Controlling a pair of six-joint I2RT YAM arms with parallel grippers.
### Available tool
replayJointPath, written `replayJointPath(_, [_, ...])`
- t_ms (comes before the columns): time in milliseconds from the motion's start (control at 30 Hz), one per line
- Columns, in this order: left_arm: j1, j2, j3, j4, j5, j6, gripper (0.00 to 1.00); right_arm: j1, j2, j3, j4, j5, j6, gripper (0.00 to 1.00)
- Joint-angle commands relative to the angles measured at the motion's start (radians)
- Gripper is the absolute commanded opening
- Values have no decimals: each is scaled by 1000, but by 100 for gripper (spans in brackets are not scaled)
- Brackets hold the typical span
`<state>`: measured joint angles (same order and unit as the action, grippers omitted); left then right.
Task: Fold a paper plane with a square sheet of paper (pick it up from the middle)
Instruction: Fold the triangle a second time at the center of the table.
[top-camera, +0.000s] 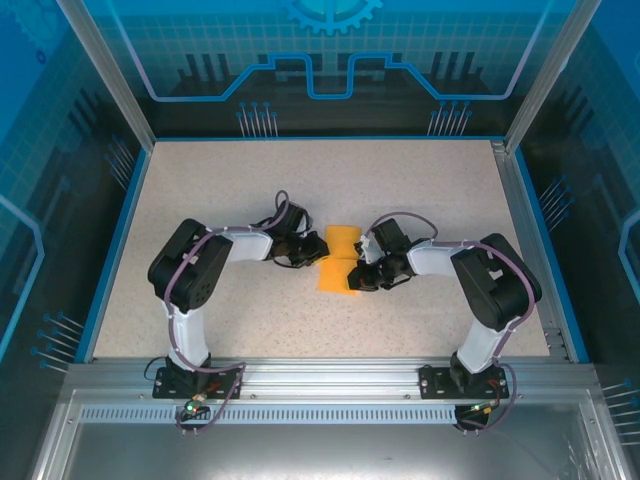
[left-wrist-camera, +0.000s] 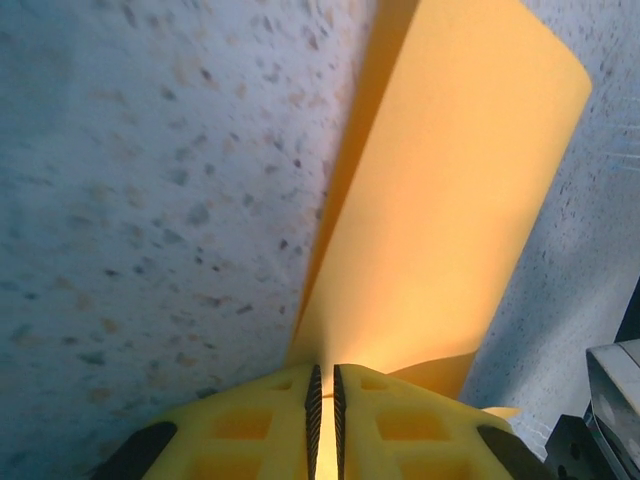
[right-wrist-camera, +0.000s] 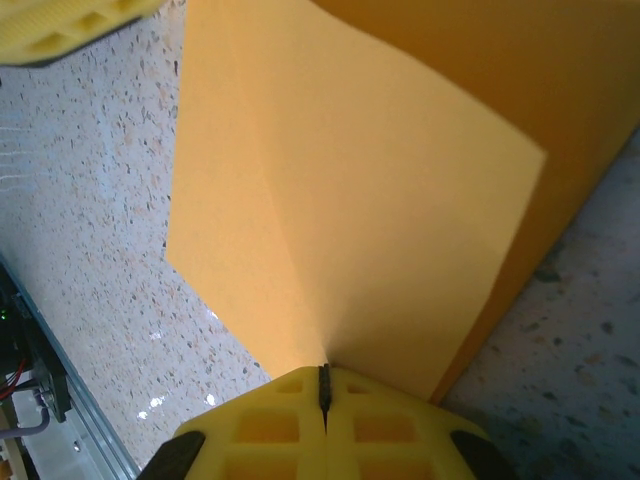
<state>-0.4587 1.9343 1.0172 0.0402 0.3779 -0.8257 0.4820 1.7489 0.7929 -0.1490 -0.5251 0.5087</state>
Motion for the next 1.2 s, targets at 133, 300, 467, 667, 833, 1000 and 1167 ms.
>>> replayJointPath(133, [65, -60, 36, -137, -86, 82, 17, -19, 33, -15, -131, 33, -19, 5])
replayJointPath(300, [47, -155, 2, -93, -11, 69, 18, -19, 33, -12, -126, 35, -12, 6])
replayJointPath(467, [-28, -152, 5, -83, 67, 79, 18, -19, 23, -8, -124, 42, -8, 6])
replayJointPath(667, [-90, -89, -11, -50, 89, 76, 17, -19, 15, -6, -128, 48, -3, 6])
replayJointPath(833, [-88, -33, -12, -7, 65, 64, 17, -19, 8, -11, -118, 37, 1, 7])
replayJointPath(1000, [-85, 23, 25, -46, -3, 76, 16, -18, -21, 6, -106, 5, 14, 8])
replayJointPath(1167, [-86, 22, 0, -56, -2, 76, 15, -10, -86, 39, -101, -1, 42, 9])
